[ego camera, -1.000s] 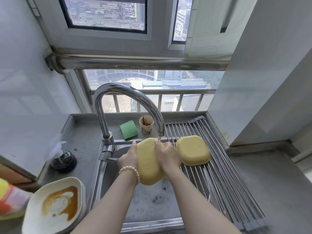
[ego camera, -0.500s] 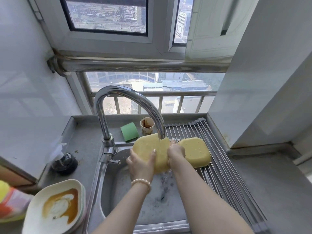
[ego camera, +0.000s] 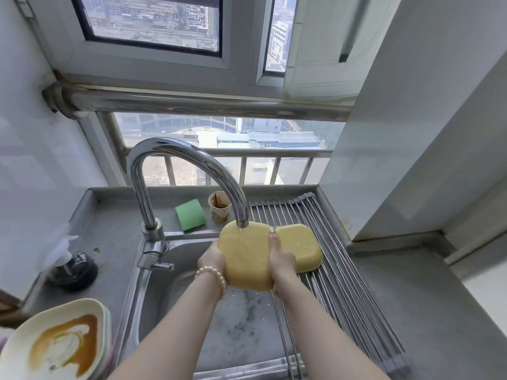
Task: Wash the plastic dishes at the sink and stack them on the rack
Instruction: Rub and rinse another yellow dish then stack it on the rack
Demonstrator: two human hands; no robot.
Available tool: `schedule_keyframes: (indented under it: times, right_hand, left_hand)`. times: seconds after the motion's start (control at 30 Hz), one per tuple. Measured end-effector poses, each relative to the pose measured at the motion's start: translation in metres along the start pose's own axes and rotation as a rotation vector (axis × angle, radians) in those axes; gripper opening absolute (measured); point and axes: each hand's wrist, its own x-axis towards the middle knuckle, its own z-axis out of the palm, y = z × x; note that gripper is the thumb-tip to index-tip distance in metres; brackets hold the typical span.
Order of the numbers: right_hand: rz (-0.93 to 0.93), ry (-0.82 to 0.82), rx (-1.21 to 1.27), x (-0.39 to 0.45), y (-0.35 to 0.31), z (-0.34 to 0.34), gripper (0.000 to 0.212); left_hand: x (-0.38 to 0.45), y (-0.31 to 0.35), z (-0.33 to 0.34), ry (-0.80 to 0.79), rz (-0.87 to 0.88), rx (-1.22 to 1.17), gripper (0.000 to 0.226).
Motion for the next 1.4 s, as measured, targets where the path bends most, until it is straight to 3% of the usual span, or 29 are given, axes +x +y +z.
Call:
schedule_keyframes:
  times: [0.07,0.17,0.33,0.47,0.63,0.77,0.93,1.2,1.4]
  right_hand:
    - [0.05,-0.028,0.061,0.001,0.003,0.0,0.063]
    - [0.074,-0.045,0.068,0.005,0.008,0.001,0.065]
    - [-0.07,0.015,-0.101,0.008,0.004,0.001,0.06]
    - [-0.074,0.007,-0.099,0.007,0.003,0.005,0.058]
    - [0.011,-0.016,0.019,0.01,0.004,0.004,0.058]
    - [0.104,-0.067,0.186,0.013,0.022,0.003,0.067]
    - [0.123,-0.081,0.144,0.011,0.025,-0.006,0.068]
    - [-0.094,-0.004,-0.074,0.012,0.011,-0.009,0.056]
    - [-0.221,-0.026,-0.147,0.006,0.018,-0.006,0.057]
  left_hand:
    - [-0.08,0.027,-0.003,0.036,0.168,0.312,0.062]
    - [-0.104,0.025,-0.002,0.119,0.494,0.768,0.063]
    - [-0.105,0.005,0.002,0.123,0.589,1.121,0.087]
    - [-0.099,0.003,-0.002,0.096,0.526,1.096,0.085]
    - [-0.086,0.034,-0.004,0.053,0.457,0.805,0.066]
    - [-0.08,0.048,0.004,0.016,0.408,0.786,0.06]
    - [-0.07,0.048,0.003,-0.02,0.293,0.815,0.063]
    - [-0.087,0.025,0.005,0.056,0.593,0.998,0.055]
    - [-0.08,0.027,-0.001,0.054,0.61,1.096,0.062]
